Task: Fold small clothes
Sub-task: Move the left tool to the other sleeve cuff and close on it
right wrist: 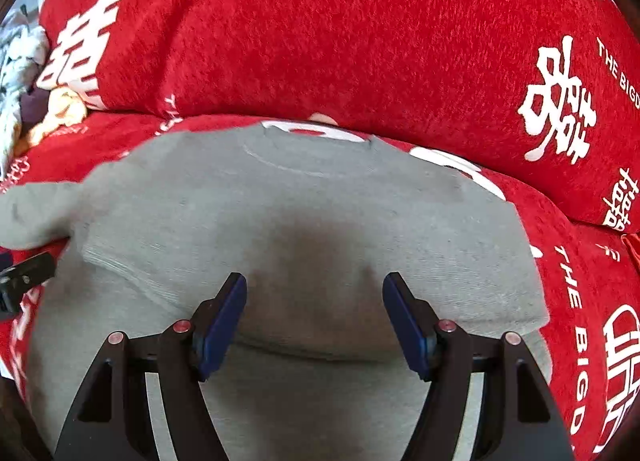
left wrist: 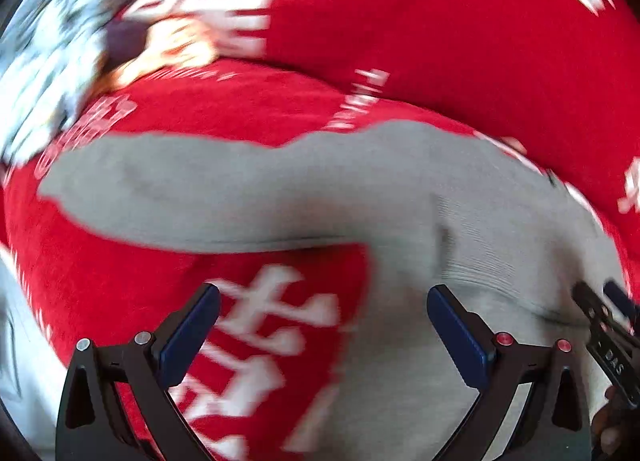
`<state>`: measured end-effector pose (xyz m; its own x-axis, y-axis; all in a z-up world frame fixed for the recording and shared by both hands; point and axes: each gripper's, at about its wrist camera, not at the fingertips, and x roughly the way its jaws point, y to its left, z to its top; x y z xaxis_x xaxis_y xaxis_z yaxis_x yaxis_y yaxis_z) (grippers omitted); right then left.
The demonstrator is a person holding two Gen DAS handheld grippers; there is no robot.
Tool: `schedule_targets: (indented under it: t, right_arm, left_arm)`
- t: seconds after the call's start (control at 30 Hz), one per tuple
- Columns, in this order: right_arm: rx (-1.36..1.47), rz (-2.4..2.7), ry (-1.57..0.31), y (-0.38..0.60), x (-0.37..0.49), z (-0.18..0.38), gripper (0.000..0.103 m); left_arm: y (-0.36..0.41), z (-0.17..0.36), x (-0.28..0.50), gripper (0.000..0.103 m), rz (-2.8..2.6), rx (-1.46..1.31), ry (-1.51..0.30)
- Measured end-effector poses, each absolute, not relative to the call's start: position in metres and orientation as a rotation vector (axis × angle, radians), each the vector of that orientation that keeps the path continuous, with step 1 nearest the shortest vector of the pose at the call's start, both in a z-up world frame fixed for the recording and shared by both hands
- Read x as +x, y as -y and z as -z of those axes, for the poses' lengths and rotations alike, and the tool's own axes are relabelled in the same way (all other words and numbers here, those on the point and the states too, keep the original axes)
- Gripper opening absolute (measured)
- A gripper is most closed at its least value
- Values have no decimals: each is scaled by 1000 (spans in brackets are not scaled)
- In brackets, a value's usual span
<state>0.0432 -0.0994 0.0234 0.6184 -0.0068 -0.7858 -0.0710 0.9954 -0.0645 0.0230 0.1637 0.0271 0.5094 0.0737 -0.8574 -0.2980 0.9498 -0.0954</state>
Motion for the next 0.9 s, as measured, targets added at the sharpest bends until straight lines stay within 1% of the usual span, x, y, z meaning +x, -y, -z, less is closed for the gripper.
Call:
schedule_targets:
  t: [0.17, 0.27, 0.37, 0.43, 0.6, 0.7, 0.73, 0.77, 0.8, 0.83, 0.87, 0.9]
  right_arm:
    - [-126, -88, -903, 79, 40, -28, 74]
    - [-139, -123, -903, 61, 39, -30, 74]
    - [-157, -146, -896, 44, 31, -31, 74]
    - [-169, -166, -893, 32, 28, -33, 74]
    - [-203, -205, -885, 4, 27, -38, 74]
    - [-214, -224, -881, -10, 28, -39, 74]
    - [-213, -230, -881, -14, 29, -40, 74]
    - [-213, -238, -882, -19, 30, -40, 74]
    - [-215, -246, -886, -25, 32, -39, 74]
    - [-220, -254, -890, -31, 35, -38, 74]
    - [-225, -259, -894, -36, 36, -37, 74]
    - [-233, -265, -900, -42, 39, -36, 74]
  left_arm:
    - [-264, -19, -11, 103, -383, -456, -933]
    - [-332, -3, -30, 103, -477, -632, -882]
    - [-379, 11, -39, 103, -565, -735, -836]
    - [-401, 13, -35, 103, -595, -734, -792]
    - [-436, 15, -2, 103, -618, -695, -799]
    - [-439, 15, 19, 102, -618, -629, -817]
    - [-437, 14, 25, 94, -610, -614, -814]
    - [-434, 13, 29, 68, -608, -592, -802]
    - [-431, 12, 32, 54, -598, -577, -795]
    - [-431, 13, 34, 30, -568, -595, -797]
    - [-432, 15, 35, 18, -539, -632, -792]
    - [-434, 16, 34, 15, -524, -664, -785]
